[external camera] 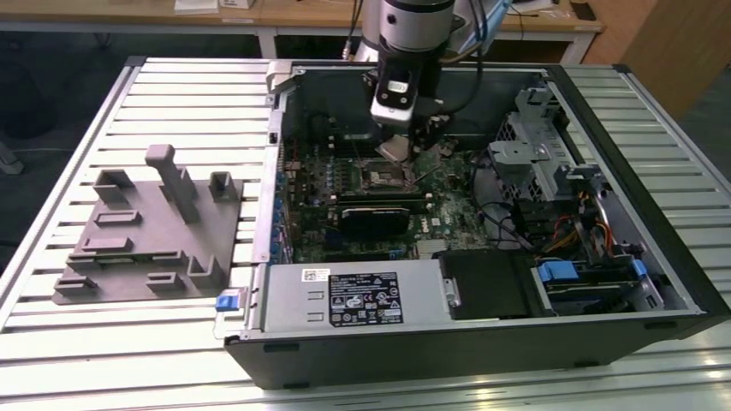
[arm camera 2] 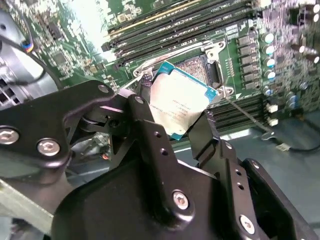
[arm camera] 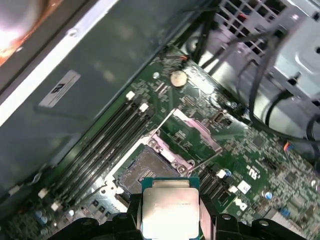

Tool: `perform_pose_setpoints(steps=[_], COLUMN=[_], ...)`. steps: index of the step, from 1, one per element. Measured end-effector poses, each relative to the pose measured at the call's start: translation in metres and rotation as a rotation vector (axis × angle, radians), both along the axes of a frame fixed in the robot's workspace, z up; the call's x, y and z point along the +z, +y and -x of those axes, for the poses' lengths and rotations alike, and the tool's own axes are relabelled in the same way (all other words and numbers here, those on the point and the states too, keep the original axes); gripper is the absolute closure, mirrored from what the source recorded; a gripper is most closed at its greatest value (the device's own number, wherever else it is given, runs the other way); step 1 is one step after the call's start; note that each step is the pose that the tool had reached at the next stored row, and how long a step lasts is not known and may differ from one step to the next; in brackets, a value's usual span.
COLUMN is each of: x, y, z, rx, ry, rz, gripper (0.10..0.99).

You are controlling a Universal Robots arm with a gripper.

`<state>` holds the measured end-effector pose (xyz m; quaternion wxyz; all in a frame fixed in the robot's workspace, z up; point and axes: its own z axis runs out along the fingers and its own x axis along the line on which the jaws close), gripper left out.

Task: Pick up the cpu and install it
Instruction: 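Place the cpu into insertion slot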

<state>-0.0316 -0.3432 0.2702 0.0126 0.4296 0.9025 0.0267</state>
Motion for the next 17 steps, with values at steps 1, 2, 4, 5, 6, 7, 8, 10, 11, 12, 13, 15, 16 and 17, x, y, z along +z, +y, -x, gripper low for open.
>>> perform_pose_setpoints(steps=[1, 2, 4, 5, 6, 7, 8, 10, 11, 12, 13, 15, 16, 17], x=[0.0000, -0.0001, -0.0001, -0.0001, -0.0002, -0.0002, -0.0002, -0.0003, -0.0003, -0.0003, -0.0004, -0.0004, -0.0005, -0.0005], y=[0.0000, 0.0000, 0.0000, 0.0000, 0.0000, 0.0000, 0.0000, 0.0000, 0.0000, 0.0000, 0.0000, 0.0000, 0.0000, 0.0000], z=[0.0000, 0.0000, 0.0000, 0.0000, 0.0000, 0.0000, 0.0000, 0.0000, 0.0000, 0.0000, 0.0000, 0.0000, 0.0000, 0.0000], rx=[-0.018, -0.038, -0.074, -0.092, -0.109, -0.128, -0.146, -0.183, -0.201, -0.219, -0.237, -0.273, -0.291, -0.309], ry=[0.0000, 0.0000, 0.0000, 0.0000, 0.0000, 0.0000, 0.0000, 0.0000, 0.0000, 0.0000, 0.0000, 0.0000, 0.0000, 0.0000], rz=[0.000, 0.000, 0.000, 0.000, 0.000, 0.000, 0.000, 0.000, 0.000, 0.000, 0.000, 0.000, 0.000, 0.000], gripper=[0.545, 0.545, 0.545, 0.545, 0.545, 0.545, 0.545, 0.545, 0.545, 0.545, 0.545, 0.545, 0.545, 0.545])
